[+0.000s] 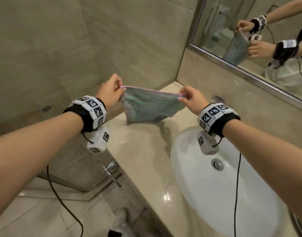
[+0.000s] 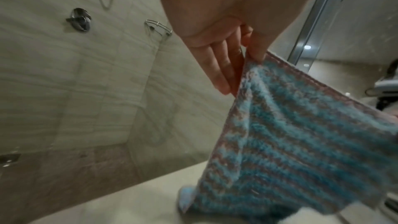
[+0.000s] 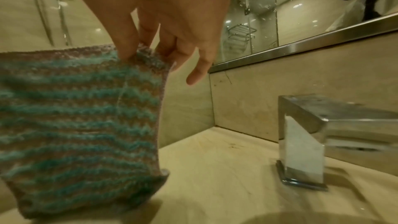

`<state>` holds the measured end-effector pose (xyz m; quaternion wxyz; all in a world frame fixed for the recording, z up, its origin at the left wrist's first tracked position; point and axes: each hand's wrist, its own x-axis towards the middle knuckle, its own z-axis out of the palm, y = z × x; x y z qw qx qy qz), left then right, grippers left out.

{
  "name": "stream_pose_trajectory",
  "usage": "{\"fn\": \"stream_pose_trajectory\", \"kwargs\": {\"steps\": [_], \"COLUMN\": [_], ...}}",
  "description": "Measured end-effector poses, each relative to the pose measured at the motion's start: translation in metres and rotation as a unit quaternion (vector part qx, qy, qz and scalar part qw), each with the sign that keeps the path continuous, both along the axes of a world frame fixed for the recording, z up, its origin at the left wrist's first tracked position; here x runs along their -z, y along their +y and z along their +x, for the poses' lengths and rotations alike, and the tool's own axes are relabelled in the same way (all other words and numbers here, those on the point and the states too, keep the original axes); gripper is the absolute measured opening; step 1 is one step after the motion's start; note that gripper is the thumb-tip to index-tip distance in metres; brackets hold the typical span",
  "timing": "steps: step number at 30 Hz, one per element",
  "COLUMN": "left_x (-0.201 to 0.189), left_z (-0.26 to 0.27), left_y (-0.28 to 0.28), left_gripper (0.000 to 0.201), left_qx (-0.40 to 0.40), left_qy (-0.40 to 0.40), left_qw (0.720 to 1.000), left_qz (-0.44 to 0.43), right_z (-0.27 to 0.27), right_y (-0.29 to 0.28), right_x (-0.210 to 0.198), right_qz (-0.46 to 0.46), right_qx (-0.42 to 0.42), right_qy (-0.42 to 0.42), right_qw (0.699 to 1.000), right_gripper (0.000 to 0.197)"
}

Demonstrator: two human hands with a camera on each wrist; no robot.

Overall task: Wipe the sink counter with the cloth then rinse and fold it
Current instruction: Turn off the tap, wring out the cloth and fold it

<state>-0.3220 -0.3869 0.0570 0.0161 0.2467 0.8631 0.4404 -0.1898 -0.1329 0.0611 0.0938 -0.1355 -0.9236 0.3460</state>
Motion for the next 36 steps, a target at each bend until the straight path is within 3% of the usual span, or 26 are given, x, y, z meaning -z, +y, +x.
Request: {"fn": "stream_pose_trajectory", "kwargs": {"steps": [4,9,14,20,23,26,30,36], "left_x": [0.031,0.052,0.072,0.096,0.101,0.107,0.118,0.126], "left_z": [0.025,0.055,0.088,0.114,0.12,0.12,0.104,0.074], "left_y": [-0.016,-0.036,-0.052,-0.06,-0.061,-0.059,-0.055,-0.035], "left_gripper": [0.032,0.029,0.015,0.008,0.011,0.017,0.006,0.015], "left_qx": [0.034,0.075,0.109,0.136,0.138,0.11,0.048,0.039], "left_qy": [-0.072,-0.218,-0.306,-0.324,-0.325,-0.291,-0.194,-0.142], "left_qw": [0.997,0.972,0.941,0.921,0.918,0.935,0.967,0.973], "left_qz": [-0.022,-0.042,-0.096,-0.167,-0.182,-0.17,-0.157,-0.179], "right_z": [0.018,0.04,0.066,0.083,0.086,0.081,0.07,0.041], "right_y": [-0.001,-0.013,-0.029,-0.037,-0.038,-0.038,-0.039,-0.038], "right_x": [0.018,0.04,0.048,0.07,0.081,0.09,0.098,0.115], "right_qz": [-0.011,-0.042,-0.035,-0.042,-0.036,-0.033,-0.019,-0.007], "right_qx": [-0.035,-0.087,-0.114,-0.142,-0.15,-0.154,-0.136,-0.069], "right_qy": [-0.067,-0.215,-0.279,-0.342,-0.355,-0.322,-0.241,-0.217], "right_qw": [0.997,0.972,0.953,0.928,0.922,0.933,0.961,0.974], "right_gripper": [0.003,0.025,0.012,0.022,0.013,0.014,0.006,0.007]}}
